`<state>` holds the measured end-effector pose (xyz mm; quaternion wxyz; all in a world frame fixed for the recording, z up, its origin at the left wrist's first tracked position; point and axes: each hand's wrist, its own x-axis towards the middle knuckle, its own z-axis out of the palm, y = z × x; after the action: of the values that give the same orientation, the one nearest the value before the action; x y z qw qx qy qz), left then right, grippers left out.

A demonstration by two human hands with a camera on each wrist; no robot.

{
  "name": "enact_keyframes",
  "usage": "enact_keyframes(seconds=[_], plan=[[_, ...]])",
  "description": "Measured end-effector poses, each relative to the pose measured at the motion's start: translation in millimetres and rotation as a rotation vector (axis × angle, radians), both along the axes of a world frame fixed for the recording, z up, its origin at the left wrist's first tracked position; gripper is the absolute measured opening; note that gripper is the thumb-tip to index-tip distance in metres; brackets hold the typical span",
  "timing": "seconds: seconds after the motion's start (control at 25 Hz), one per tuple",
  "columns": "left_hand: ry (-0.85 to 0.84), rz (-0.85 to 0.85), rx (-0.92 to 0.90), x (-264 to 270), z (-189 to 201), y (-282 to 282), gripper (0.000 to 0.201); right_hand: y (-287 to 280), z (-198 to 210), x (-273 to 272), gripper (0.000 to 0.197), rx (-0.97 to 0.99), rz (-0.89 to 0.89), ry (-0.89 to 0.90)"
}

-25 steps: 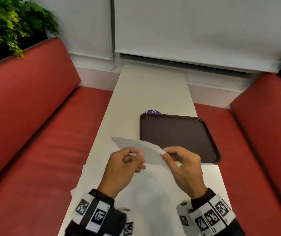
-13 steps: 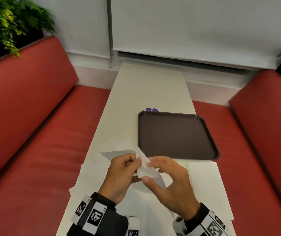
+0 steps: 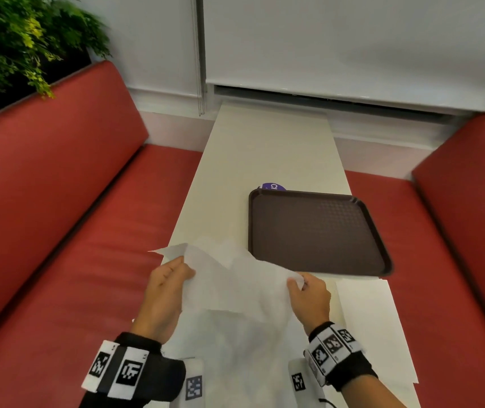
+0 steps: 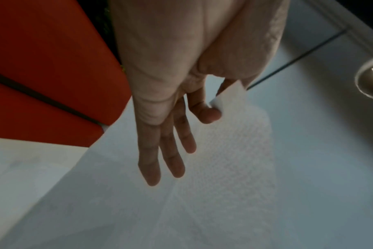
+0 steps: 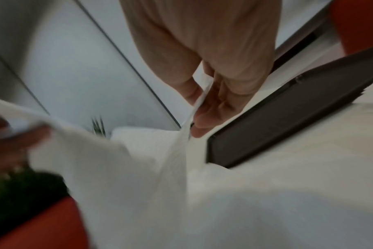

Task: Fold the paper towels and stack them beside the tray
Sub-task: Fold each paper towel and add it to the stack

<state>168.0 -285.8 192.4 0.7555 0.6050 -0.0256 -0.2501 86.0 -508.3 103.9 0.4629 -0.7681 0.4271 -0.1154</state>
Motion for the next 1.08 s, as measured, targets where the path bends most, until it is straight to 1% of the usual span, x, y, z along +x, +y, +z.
enact_keyframes(seconds=[0.04,0.08,0.12,0.16,0.2,0.24,0.28,0.32,0.36,0.4,0.44,0.48,0.52,0.56,0.6,0.64,0.72,0.84,0.92,0.96,1.0,1.04,1.08], plan=[[0.059,-0.001,-0.065,3,4,4,0.029,-2,-11,-1,0.024,-0.027,0.008,0.086],[0.11,-0.009,-0.122,7,7,6,0.031,-1,-17,-3,0.018,-0.023,0.018,0.152],[0.152,-0.032,-0.172,11,11,8,0.026,0,-20,-7,0.008,-0.015,0.051,0.231],[0.182,-0.065,-0.22,14,17,7,0.027,2,-20,-11,0.025,-0.034,0.091,0.308],[0.197,-0.099,-0.251,16,21,6,0.041,1,-18,-14,0.044,-0.071,0.142,0.349],[0.213,-0.146,-0.283,18,23,4,0.053,0,-12,-15,0.053,-0.081,0.149,0.293],[0.22,-0.179,-0.305,20,25,1,0.058,1,-3,-16,0.05,-0.071,0.142,0.177],[0.227,-0.196,-0.321,21,28,-3,0.058,4,14,-18,0.036,0.017,0.127,0.024],[0.226,-0.206,-0.34,22,30,-7,0.056,9,34,-20,0.021,0.215,0.123,-0.146],[0.232,-0.21,-0.36,22,32,-11,0.054,14,52,-23,0.023,0.475,0.144,-0.289],[0.237,-0.215,-0.385,21,34,-14,0.052,17,71,-27,0.035,0.74,0.131,-0.44],[0.244,-0.223,-0.401,21,35,-17,0.052,16,85,-31,0.047,0.893,0.112,-0.543],[0.248,-0.232,-0.408,21,35,-19,0.052,11,93,-34,0.058,0.918,0.074,-0.582],[0.246,-0.241,-0.407,20,35,-20,0.052,6,99,-36,0.068,0.889,0.065,-0.594],[0.241,-0.247,-0.4,20,36,-21,0.054,0,102,-38,0.073,0.818,0.074,-0.576],[0.239,-0.249,-0.391,20,36,-22,0.056,-6,101,-40,0.073,0.744,0.103,-0.562],[0.24,-0.262,-0.393,20,35,-24,0.06,-15,105,-45,0.06,0.643,0.185,-0.554],[0.21,-0.32,-0.416,20,36,-27,0.061,-20,109,-53,0.053,0.469,0.343,-0.569],[0.164,-0.351,-0.409,19,39,-28,0.067,-20,108,-54,0.031,0.348,0.374,-0.557],[0.102,-0.345,-0.376,19,41,-28,0.069,-21,108,-53,0.02,0.326,0.359,-0.562],[0.005,-0.317,-0.311,21,42,-29,0.069,-23,109,-53,0.016,0.33,0.349,-0.574],[-0.111,-0.257,-0.207,25,41,-31,0.066,-25,111,-53,0.02,0.354,0.358,-0.592],[-0.228,-0.185,-0.059,33,38,-35,0.065,-29,113,-54,0.03,0.384,0.379,-0.599]])
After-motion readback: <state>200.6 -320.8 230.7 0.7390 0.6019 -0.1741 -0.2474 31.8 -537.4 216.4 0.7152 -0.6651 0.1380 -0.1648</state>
